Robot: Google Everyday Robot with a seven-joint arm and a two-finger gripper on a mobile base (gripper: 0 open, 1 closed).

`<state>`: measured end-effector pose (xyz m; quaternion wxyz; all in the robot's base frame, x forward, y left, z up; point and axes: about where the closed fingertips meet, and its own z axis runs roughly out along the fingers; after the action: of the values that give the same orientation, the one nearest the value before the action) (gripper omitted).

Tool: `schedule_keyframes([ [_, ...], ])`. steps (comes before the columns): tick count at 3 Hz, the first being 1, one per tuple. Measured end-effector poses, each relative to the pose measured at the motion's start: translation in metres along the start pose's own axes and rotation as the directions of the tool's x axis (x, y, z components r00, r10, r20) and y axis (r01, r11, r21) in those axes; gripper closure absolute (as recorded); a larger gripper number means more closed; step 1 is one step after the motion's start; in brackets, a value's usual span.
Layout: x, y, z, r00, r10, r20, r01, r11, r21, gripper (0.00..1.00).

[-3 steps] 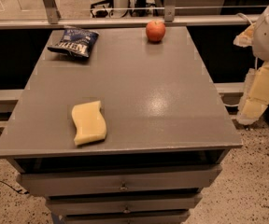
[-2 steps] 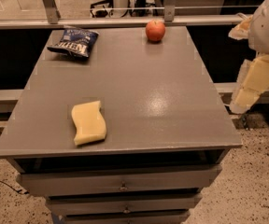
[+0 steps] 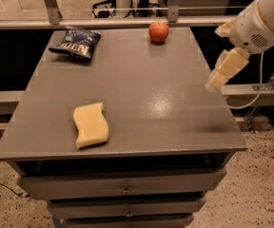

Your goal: Pick apple

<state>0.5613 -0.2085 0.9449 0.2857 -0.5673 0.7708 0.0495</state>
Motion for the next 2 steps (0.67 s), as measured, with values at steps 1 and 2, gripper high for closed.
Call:
schedule_keyframes([
  [1, -0.004, -0.046, 0.037, 0.987, 0.107, 0.121, -0.111, 0.9932, 0.032, 0.00],
  [2, -0.024, -0.090, 0.061, 0.948, 0.201, 0.247, -0.219, 0.9747, 0.046, 0.00],
])
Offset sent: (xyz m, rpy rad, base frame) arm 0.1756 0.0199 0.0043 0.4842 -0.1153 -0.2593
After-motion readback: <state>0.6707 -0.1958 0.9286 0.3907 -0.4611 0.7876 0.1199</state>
